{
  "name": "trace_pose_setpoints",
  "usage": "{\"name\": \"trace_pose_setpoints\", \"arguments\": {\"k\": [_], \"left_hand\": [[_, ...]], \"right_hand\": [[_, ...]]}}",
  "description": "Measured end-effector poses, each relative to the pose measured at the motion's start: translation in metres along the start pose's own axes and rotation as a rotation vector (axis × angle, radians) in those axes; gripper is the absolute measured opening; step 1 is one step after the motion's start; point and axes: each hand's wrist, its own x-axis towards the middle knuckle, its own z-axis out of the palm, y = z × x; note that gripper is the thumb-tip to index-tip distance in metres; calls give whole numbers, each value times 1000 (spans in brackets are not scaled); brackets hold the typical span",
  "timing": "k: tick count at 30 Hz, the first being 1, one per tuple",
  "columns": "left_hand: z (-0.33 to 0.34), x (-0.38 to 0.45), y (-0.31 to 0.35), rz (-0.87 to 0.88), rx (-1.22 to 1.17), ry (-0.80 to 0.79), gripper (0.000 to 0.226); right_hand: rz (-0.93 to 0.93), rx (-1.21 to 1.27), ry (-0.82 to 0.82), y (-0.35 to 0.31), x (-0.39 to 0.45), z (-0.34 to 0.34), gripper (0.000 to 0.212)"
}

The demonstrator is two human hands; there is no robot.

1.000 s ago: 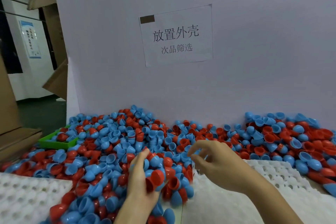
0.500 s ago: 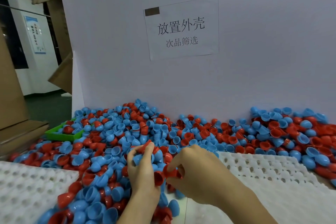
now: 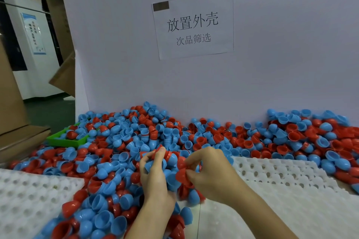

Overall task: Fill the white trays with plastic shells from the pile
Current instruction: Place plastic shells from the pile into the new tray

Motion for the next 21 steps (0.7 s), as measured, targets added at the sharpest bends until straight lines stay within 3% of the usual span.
{"name": "trace_pose_setpoints", "arguments": {"k": [7,11,17,21], "left_hand": [[1,4,0,-11,-65,-47,21],[2,4,0,-39,-80,-69,26],[1,7,-4,-119,-79,-178,22],[-1,6,-5,-154,-60,-185,29]], "right_hand": [[72,220,-4,18,6,-29,12],[169,265,128,34,5,-58,18],[292,81,335,88,2,-101,20],[324,-133,278,110,12,-102,17]]}}
